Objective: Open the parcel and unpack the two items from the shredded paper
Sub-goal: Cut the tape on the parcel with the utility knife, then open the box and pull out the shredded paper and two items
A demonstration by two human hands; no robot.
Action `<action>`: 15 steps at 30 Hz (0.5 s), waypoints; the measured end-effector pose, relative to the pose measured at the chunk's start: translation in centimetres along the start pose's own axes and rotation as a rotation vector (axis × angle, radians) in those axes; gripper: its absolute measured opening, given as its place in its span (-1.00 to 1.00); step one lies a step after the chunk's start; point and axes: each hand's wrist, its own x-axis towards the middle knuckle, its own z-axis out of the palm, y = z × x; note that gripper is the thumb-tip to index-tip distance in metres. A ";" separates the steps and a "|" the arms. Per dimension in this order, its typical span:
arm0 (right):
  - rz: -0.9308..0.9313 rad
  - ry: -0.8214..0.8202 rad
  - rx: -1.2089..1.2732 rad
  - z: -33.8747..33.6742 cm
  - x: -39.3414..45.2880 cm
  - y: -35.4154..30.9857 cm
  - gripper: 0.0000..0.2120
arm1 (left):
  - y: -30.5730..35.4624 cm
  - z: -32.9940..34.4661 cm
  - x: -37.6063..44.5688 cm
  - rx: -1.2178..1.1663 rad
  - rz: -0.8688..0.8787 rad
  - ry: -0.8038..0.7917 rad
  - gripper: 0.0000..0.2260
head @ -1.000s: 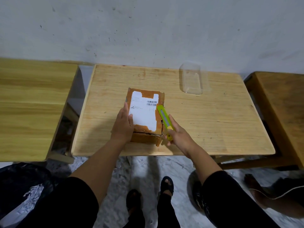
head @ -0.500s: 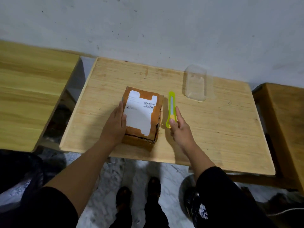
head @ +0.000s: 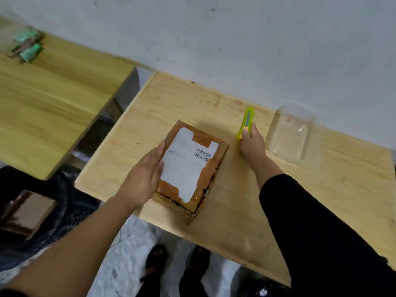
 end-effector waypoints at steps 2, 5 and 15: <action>0.009 -0.006 -0.049 -0.2 0.6 -0.3 -0.52 | 0.0 0.1 -0.1 0.034 0.015 0.015 -0.54; 0.038 -0.019 -0.067 -0.5 0.6 -0.5 -0.50 | 0.1 0.1 -0.2 0.067 -0.001 0.017 -0.53; -0.380 -0.382 0.006 0.8 -4.5 -1.8 -0.69 | 1.8 0.5 -4.2 0.092 -0.141 0.191 -0.51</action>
